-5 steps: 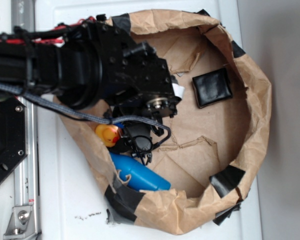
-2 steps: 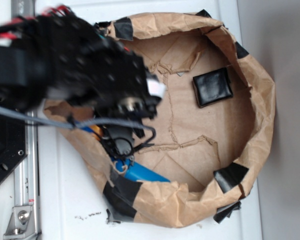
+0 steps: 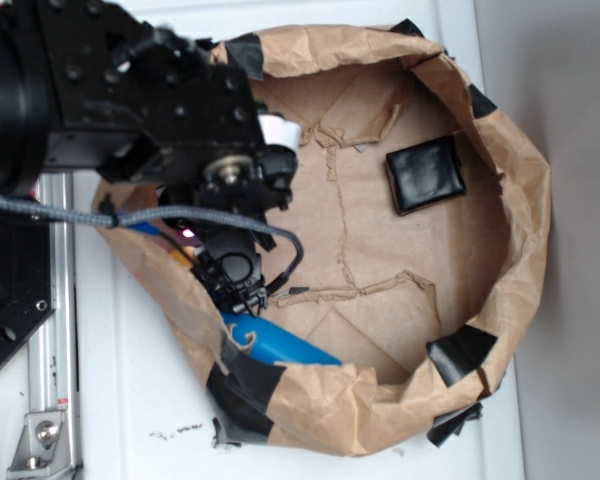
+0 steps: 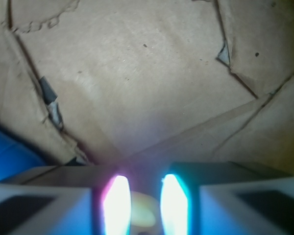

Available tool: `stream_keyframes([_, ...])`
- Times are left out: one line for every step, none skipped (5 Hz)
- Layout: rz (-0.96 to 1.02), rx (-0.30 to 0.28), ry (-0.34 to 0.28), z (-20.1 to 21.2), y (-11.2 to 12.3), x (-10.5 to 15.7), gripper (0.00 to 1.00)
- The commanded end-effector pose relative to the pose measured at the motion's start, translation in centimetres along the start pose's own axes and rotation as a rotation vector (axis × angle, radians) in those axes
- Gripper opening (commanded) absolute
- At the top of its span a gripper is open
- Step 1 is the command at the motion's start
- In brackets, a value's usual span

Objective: Grab the yellow duck.

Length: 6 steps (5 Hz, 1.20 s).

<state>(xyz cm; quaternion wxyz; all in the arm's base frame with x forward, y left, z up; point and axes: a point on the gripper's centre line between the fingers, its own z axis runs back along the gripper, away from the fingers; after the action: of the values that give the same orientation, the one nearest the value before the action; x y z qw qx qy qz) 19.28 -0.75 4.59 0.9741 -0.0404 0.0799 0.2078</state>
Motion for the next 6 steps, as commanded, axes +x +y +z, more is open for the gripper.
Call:
stream_keyframes([-0.009,0.015,-0.004,-1.0,-0.2,-0.3,1.0])
stream_keyframes([-0.016,0.014,0.007,-1.2,-0.2,-0.5,1.0])
stream_keyframes([-0.06,0.015,0.048,-1.5,0.1,-0.7,1.0])
stream_keyframes([-0.104,-0.013,0.075,-1.5,0.5,-1.2,1.0])
stream_keyframes([-0.177,-0.066,0.088,-0.8,0.5,-1.8,1.0])
stream_keyframes([-0.213,-0.085,0.086,-0.6,0.3,-1.8,1.0])
